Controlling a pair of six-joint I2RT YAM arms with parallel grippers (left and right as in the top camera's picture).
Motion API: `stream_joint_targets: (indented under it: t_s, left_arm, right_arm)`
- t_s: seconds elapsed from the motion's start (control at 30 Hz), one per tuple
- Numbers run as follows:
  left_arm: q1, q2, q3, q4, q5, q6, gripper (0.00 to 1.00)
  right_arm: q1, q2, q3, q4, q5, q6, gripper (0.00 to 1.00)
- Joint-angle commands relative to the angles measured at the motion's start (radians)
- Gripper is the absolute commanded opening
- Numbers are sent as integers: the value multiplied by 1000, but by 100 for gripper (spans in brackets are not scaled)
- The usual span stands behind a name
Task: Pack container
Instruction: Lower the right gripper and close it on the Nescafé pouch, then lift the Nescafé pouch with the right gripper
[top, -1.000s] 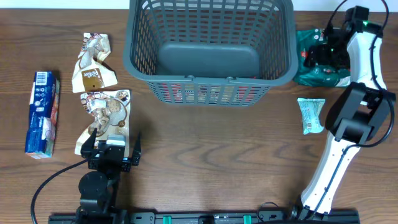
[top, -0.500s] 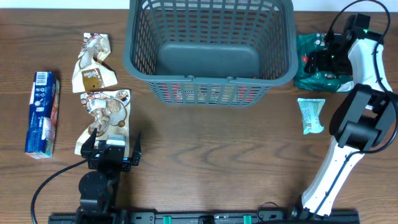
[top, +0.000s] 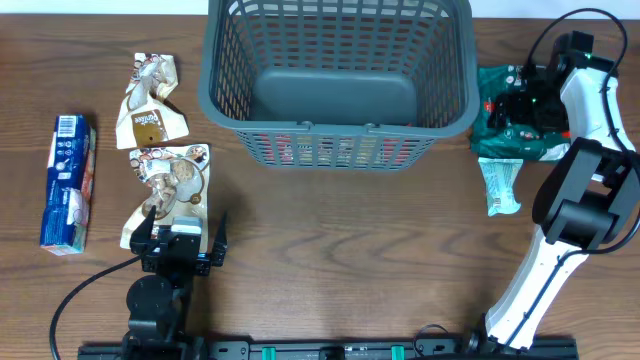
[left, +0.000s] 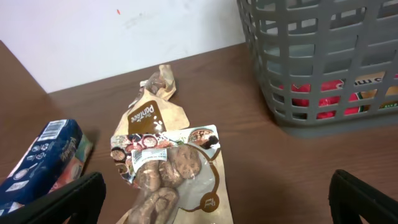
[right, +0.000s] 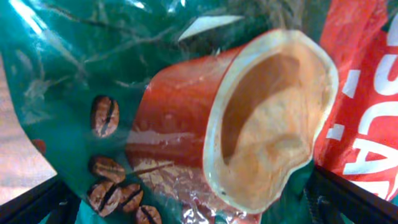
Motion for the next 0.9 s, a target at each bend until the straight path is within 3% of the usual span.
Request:
stream_joint_targets:
  t_s: [0.0,0.3,0.87]
  left_arm:
    - [5,-6,-24,-6,10,17,99]
    - [5,-6,-24,-6,10,17,99]
    - [5,-6,-24,-6,10,17,99]
  right_arm:
    - [-2,176,-143,-102,-123,64,99]
    - [0,128,-143,-208,-123,79,99]
    - [0,-144,-89,-110,-123,37,99]
